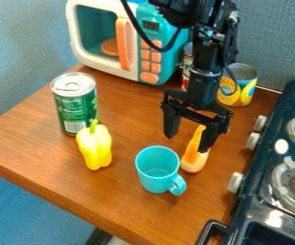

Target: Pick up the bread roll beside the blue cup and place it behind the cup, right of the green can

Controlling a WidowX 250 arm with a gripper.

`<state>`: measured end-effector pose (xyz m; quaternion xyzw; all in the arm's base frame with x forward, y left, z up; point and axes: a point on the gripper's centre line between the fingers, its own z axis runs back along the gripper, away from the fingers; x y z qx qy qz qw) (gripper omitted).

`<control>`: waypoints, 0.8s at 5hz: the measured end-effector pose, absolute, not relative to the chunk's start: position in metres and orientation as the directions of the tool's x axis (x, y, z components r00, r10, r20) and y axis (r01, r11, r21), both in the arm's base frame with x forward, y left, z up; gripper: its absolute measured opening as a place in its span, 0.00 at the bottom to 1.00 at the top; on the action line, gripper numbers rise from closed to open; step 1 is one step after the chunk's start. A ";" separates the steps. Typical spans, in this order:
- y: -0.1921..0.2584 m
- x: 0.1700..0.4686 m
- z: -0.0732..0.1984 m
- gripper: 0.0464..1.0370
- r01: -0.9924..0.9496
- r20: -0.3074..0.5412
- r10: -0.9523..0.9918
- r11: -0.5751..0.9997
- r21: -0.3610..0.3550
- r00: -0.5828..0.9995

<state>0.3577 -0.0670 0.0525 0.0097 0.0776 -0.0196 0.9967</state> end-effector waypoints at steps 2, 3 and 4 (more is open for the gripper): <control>-0.075 0.375 0.039 0.96 0.058 -0.166 -0.060 0.998 -0.017 0.984; -0.078 0.378 0.032 0.96 0.056 -0.171 -0.060 0.998 -0.030 0.983; -0.080 0.378 0.020 0.93 0.046 -0.210 -0.053 0.998 -0.038 0.976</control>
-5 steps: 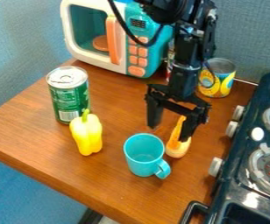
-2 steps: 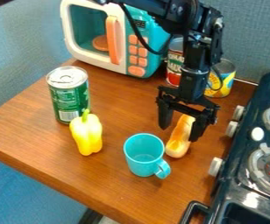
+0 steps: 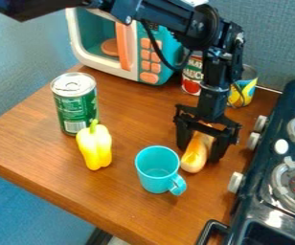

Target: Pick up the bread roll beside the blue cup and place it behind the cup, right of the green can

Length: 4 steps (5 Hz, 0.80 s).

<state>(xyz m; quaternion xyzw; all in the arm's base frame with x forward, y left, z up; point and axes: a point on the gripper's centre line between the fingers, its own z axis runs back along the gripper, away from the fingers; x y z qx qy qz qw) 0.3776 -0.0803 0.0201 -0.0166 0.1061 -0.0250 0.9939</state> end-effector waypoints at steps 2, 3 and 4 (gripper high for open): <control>-0.080 0.376 0.018 0.66 -0.017 -0.248 0.012 1.000 -0.020 0.969; -0.080 0.374 0.018 0.66 -0.012 -0.264 0.007 1.000 -0.018 0.965; -0.081 0.375 0.018 0.66 0.005 -0.274 -0.011 1.000 -0.021 0.962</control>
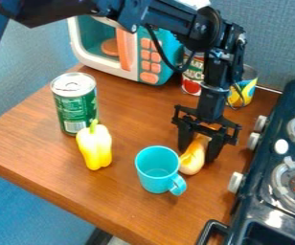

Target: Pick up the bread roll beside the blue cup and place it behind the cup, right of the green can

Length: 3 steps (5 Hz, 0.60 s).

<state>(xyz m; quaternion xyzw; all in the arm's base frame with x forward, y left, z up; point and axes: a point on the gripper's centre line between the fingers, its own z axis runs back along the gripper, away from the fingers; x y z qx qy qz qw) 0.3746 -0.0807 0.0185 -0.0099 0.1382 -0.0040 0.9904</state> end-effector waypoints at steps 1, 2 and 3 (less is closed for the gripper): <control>-0.080 0.374 0.019 0.66 0.017 -0.276 -0.023 1.000 -0.024 0.961; -0.080 0.375 0.019 0.66 0.020 -0.269 -0.026 0.999 -0.026 0.963; -0.077 0.375 0.019 0.66 0.021 -0.266 -0.023 1.000 -0.008 0.964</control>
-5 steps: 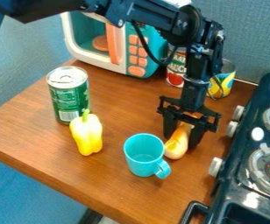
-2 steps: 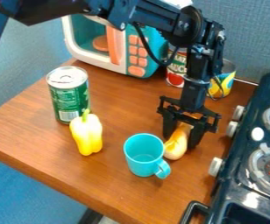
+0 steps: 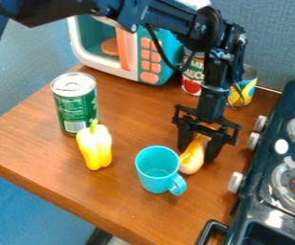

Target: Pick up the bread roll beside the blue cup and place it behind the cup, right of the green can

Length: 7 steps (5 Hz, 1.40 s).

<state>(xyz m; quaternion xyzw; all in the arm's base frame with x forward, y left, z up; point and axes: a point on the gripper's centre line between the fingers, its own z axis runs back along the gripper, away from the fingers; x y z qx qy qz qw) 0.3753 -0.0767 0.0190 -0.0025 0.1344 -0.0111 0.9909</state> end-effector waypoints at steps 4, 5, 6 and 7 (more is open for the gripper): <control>-0.030 0.365 0.057 0.66 -0.031 -0.167 0.023 0.999 -0.044 0.986; -0.018 0.387 0.065 0.66 -0.041 -0.131 0.033 0.997 -0.061 0.991; -0.013 0.405 0.055 0.66 -0.033 -0.142 0.021 0.996 -0.083 0.990; -0.008 0.417 0.049 0.66 -0.031 -0.160 0.016 0.995 -0.090 0.987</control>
